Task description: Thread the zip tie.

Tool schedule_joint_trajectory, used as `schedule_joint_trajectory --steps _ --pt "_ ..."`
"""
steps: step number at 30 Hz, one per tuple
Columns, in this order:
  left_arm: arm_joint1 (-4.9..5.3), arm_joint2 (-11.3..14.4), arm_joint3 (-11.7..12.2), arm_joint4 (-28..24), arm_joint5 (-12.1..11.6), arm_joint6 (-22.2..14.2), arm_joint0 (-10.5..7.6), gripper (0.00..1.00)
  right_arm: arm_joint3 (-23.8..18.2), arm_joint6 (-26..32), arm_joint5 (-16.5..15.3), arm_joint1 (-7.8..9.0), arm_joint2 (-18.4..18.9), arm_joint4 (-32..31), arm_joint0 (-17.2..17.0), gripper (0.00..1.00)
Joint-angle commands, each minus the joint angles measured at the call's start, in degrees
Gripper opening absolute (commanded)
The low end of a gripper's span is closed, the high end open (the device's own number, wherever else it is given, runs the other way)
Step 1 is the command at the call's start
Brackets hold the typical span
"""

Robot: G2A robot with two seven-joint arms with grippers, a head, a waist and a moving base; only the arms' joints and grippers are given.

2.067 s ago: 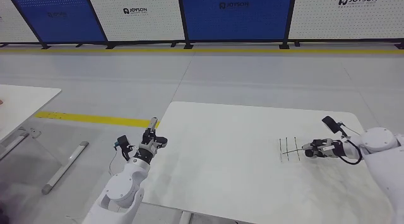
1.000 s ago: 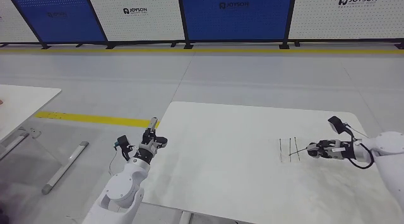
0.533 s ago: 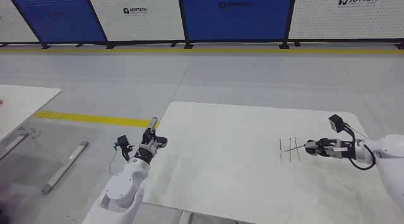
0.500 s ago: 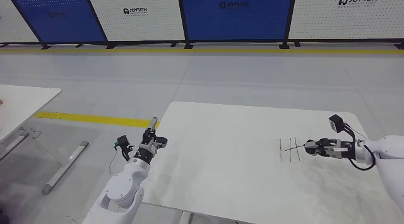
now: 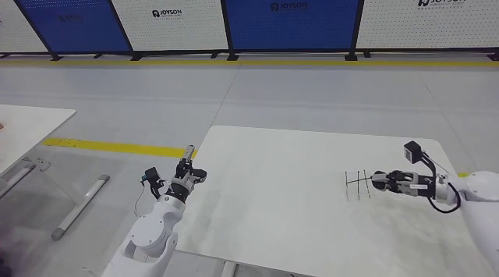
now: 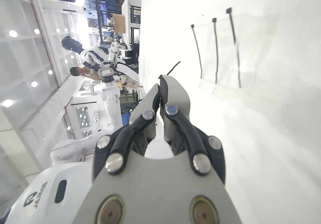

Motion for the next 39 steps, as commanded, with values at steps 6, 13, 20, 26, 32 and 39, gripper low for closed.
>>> schedule_joint_trajectory --steps 6,13,20,26,32,39 --pt "0.00 0.00 0.00 0.00 0.00 0.00 0.00 1.00 -22.23 -0.04 0.00 5.18 6.37 7.45 -14.76 0.00" --pt "0.00 0.00 0.00 0.00 0.00 0.00 0.00 1.00 -35.67 -0.04 0.00 9.18 9.20 12.58 -25.65 0.00" --pt "0.00 0.00 0.00 0.00 0.00 0.00 0.00 1.00 -35.67 -0.04 0.00 9.18 9.20 12.58 -25.65 0.00" --pt "0.00 0.00 0.00 0.00 0.00 0.00 0.00 1.00 -38.19 -0.50 0.38 8.94 8.71 15.99 -27.68 0.00" --pt "0.00 0.00 0.00 0.00 0.00 0.00 0.00 1.00 -45.90 -0.04 0.00 9.57 15.51 30.95 -35.60 0.00" --pt "0.00 0.00 0.00 0.00 0.00 0.00 0.00 1.00 -53.48 -0.04 0.05 10.29 19.65 38.57 -43.23 0.00"
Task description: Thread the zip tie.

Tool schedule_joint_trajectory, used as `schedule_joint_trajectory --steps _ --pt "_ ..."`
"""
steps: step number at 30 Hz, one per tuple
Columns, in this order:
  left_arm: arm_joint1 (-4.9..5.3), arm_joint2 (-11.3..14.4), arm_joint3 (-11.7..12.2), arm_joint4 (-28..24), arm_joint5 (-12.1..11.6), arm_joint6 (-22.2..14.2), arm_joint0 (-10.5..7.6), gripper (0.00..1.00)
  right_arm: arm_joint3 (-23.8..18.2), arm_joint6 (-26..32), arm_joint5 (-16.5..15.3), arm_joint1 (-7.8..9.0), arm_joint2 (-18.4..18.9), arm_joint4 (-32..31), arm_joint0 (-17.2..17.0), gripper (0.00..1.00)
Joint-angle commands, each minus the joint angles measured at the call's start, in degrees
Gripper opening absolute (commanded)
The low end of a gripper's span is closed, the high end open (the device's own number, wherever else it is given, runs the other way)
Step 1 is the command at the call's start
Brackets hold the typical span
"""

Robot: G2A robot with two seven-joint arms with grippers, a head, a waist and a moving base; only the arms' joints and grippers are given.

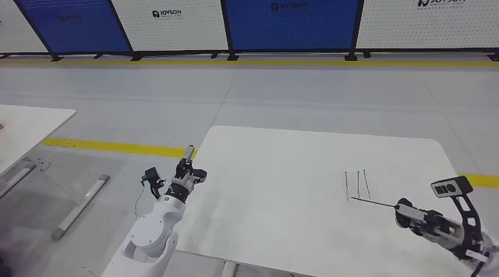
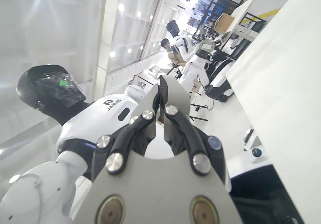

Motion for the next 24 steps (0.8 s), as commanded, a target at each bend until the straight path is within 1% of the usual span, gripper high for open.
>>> schedule_joint_trajectory --steps 1,14,16,19,21,24 --pt "0.00 0.00 0.00 0.00 0.00 0.00 0.00 1.00 0.21 0.00 0.00 -0.02 -0.08 -0.16 0.32 0.00" --pt "0.00 0.00 0.00 0.00 0.00 0.00 0.00 1.00 0.21 0.00 0.00 -0.02 -0.08 -0.16 0.32 0.00" --pt "0.00 0.00 0.00 0.00 0.00 0.00 0.00 1.00 -1.11 -1.81 0.34 -0.11 -0.28 -0.86 0.06 0.00" --pt "0.00 0.00 0.00 0.00 0.00 0.00 0.00 1.00 -4.00 -4.41 -0.05 -0.45 0.83 -0.74 -0.37 0.00" --pt "0.00 0.00 0.00 0.00 0.00 0.00 0.00 1.00 -5.63 -4.42 -0.05 -0.77 1.45 1.38 -1.31 0.00" --pt "0.00 0.00 0.00 0.00 0.00 0.00 0.00 1.00 -6.87 -5.02 -0.05 -1.18 2.40 0.83 -2.11 0.00"
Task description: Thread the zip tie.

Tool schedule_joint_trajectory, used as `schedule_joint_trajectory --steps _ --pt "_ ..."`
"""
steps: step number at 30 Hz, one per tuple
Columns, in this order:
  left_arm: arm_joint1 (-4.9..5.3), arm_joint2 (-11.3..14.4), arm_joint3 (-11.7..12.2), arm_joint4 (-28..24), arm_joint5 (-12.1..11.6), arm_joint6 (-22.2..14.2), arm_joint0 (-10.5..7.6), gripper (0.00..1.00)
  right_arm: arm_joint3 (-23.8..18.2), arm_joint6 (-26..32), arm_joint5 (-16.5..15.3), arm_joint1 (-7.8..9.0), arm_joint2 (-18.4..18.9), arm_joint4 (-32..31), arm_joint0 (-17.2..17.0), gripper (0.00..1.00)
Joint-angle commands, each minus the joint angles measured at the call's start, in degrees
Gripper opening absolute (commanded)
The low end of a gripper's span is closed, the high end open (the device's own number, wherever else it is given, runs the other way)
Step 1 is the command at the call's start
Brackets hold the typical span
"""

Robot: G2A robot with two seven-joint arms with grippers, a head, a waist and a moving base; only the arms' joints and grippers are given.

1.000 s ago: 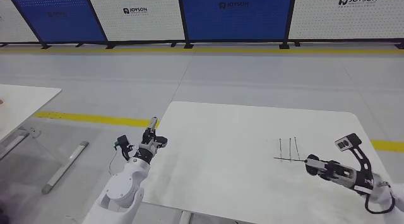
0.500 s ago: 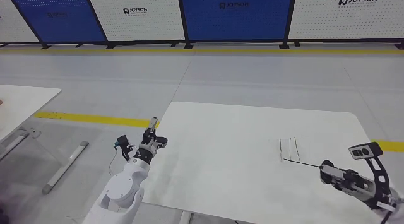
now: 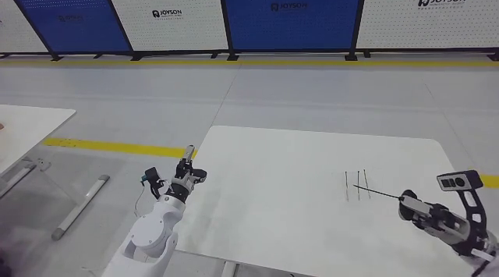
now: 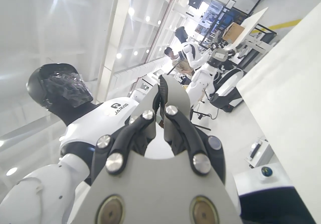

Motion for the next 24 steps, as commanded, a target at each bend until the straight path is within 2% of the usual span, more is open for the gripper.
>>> schedule_joint_trajectory --steps 1,16,21,24 --pt "0.00 0.00 0.00 0.00 0.00 0.00 0.00 1.00 -0.19 -0.13 0.01 -0.09 0.07 -0.50 -0.11 0.00" --pt "0.00 0.00 0.00 0.00 0.00 0.00 0.00 1.00 -0.12 -0.68 0.04 -0.07 0.13 -1.04 -0.11 0.00" --pt "0.00 0.00 0.00 0.00 0.00 0.00 0.00 1.00 -3.70 -7.97 4.26 0.16 -0.53 -12.69 1.00 0.00" --pt "0.00 0.00 0.00 0.00 0.00 0.00 0.00 1.00 -5.50 -11.58 8.15 0.23 -1.47 -18.08 2.08 0.00"
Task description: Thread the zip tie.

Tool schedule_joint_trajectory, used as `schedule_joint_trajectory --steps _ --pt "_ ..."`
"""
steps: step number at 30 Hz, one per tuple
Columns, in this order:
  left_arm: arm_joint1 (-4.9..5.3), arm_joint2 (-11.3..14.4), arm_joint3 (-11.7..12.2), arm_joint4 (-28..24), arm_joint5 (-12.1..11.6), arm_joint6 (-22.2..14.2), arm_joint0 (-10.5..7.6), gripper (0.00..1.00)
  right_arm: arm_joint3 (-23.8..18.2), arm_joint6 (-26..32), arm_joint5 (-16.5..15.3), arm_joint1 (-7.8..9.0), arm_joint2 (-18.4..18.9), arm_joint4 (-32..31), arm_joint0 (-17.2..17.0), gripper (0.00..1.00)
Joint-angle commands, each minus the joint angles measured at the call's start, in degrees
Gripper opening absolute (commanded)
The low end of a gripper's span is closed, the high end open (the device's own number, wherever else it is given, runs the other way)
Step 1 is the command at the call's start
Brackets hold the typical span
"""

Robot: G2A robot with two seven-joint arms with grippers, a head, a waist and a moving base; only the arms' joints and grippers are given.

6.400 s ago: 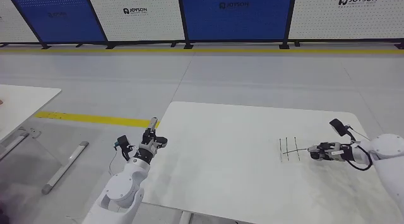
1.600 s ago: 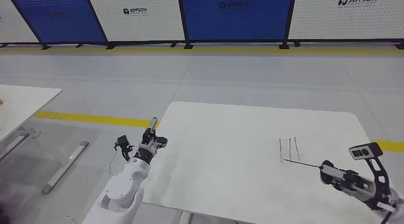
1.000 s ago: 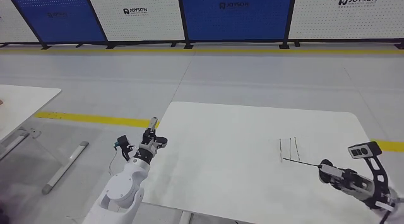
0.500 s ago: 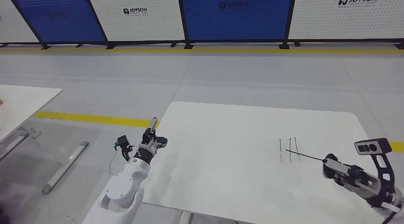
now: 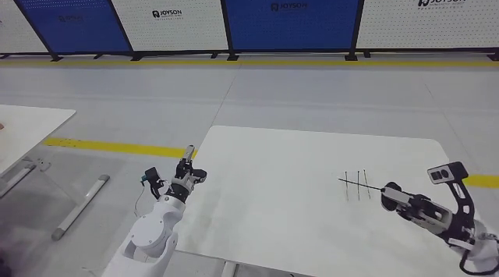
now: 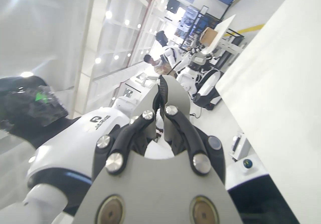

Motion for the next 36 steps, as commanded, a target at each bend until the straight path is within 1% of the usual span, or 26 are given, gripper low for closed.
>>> schedule_joint_trajectory --steps 1,3,5,7,17,18,19,20,22,23,25,26,28,29,30,36 --pt "0.00 0.00 0.00 0.00 0.00 0.00 0.00 1.00 -0.91 -1.66 2.31 0.00 -0.73 -2.86 0.66 0.00" --pt "0.00 0.00 0.00 0.00 0.00 0.00 0.00 1.00 -1.33 -2.47 5.09 0.00 -2.03 -5.52 1.49 0.00" --pt "0.00 0.00 0.00 0.00 0.00 0.00 0.00 1.00 -1.23 -0.93 7.04 -0.05 -3.83 -6.55 2.42 0.00" --pt "0.00 0.00 0.00 0.00 0.00 0.00 0.00 1.00 -0.68 0.19 7.13 -0.17 -4.36 -4.57 2.84 0.00" --pt "0.00 0.01 -0.03 0.24 -0.09 0.00 -0.07 1.00 -0.68 0.19 7.13 -0.17 -4.36 -4.57 2.84 0.00" --pt "0.02 0.27 -0.27 1.81 -0.70 -0.26 -0.20 1.00 -0.68 0.19 7.13 -0.17 -4.36 -4.57 2.84 0.00" --pt "-0.02 0.82 -0.66 2.51 -1.86 -1.08 -0.07 1.00 -0.68 0.19 7.13 -0.17 -4.36 -4.57 2.84 0.00" --pt "-0.01 1.11 -0.98 3.30 -2.50 -2.09 0.07 1.00 -0.68 0.19 7.13 -0.17 -4.36 -4.57 2.84 0.00" --pt "0.18 2.12 -2.08 7.77 -4.49 -5.54 0.76 1.00 -0.68 0.19 7.13 -0.17 -4.36 -4.57 2.84 0.00" --pt "0.23 2.44 -2.41 8.80 -5.06 -6.71 1.11 1.00 -0.68 0.19 7.13 -0.17 -4.36 -4.57 2.84 0.00" --pt "0.48 3.48 -3.53 13.52 -5.27 -9.94 1.54 1.00 -0.68 0.19 7.13 -0.17 -4.36 -4.57 2.84 0.00" --pt "0.51 4.44 -3.90 16.16 -5.55 -10.60 1.80 1.00 -0.68 0.19 7.13 -0.17 -4.36 -4.57 2.84 0.00" --pt "0.57 6.37 -4.15 18.33 -4.62 -13.44 2.03 1.00 -0.68 0.19 7.13 -0.17 -4.36 -4.57 2.84 0.00" --pt "0.59 6.76 -4.03 19.57 -4.03 -13.54 1.82 1.00 -0.68 0.19 7.13 -0.17 -4.36 -4.57 2.84 0.00" --pt "0.52 7.15 -4.00 20.04 -3.56 -12.77 1.57 1.00 -0.68 0.19 7.13 -0.17 -4.36 -4.57 2.84 0.00" --pt "0.52 7.15 -4.00 20.04 -3.56 -12.77 1.57 1.00 -0.67 -0.22 7.13 -0.19 -4.35 -4.60 2.79 0.00"
